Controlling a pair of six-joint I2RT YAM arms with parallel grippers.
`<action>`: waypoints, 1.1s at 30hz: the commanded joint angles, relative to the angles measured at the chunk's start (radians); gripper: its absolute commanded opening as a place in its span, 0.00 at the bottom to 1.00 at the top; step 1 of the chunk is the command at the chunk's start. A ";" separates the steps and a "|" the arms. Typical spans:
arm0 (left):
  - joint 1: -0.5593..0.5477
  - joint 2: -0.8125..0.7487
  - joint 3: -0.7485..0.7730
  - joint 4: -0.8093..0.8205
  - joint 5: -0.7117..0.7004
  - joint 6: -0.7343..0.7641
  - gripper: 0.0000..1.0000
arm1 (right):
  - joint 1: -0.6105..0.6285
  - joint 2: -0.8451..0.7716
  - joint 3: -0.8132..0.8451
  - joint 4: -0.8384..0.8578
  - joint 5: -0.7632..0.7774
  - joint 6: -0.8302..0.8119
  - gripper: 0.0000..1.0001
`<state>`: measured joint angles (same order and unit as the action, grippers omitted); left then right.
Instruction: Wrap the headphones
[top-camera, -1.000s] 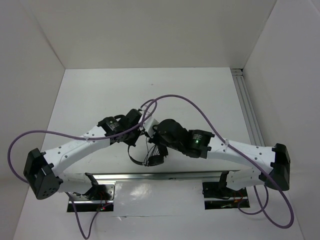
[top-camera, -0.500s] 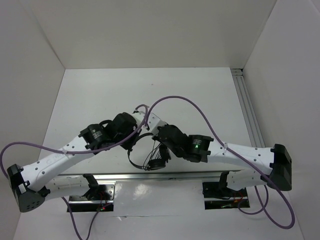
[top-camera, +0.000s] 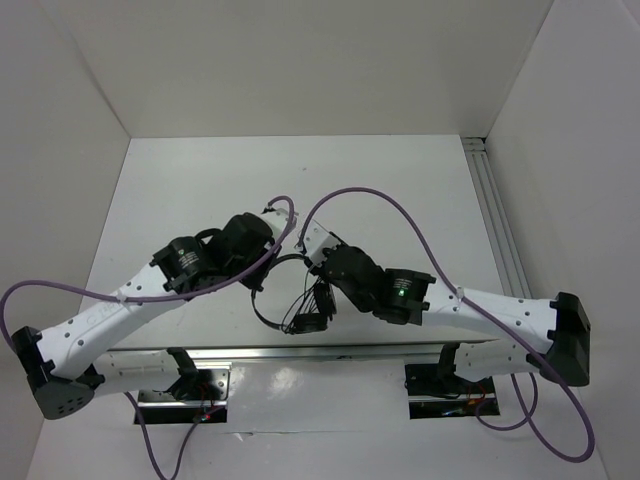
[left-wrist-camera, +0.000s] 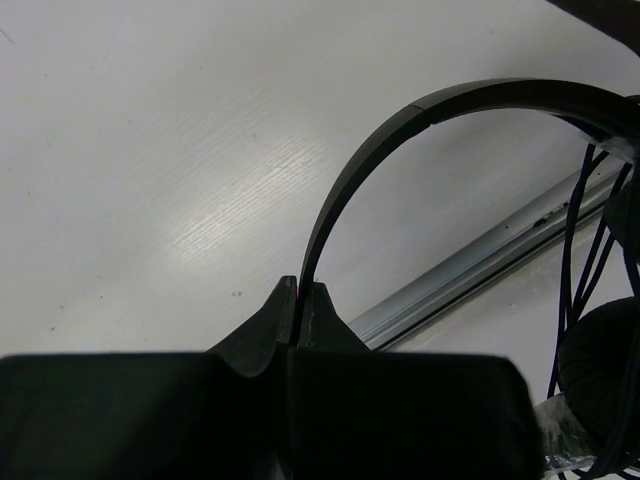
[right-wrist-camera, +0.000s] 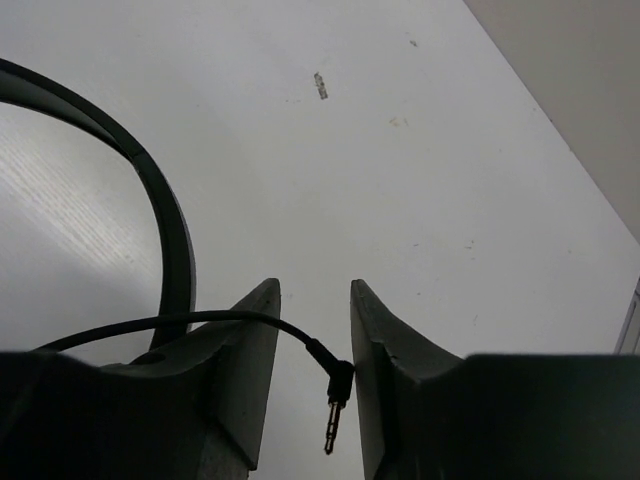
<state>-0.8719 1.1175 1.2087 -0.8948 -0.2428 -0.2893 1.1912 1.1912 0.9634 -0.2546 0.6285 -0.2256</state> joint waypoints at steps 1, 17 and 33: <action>0.023 0.013 0.092 0.024 0.005 -0.025 0.00 | -0.030 -0.024 -0.012 0.075 -0.044 0.002 0.43; 0.248 0.044 0.179 -0.012 0.106 0.006 0.00 | -0.186 -0.015 -0.077 0.153 -0.147 0.020 0.89; 0.252 0.369 0.198 -0.085 -0.049 -0.007 0.00 | -0.436 0.038 -0.058 0.179 -0.093 0.241 0.99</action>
<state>-0.5987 1.4456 1.3556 -0.9855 -0.2558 -0.2695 0.7616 1.2518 0.8867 -0.1326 0.5602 -0.0471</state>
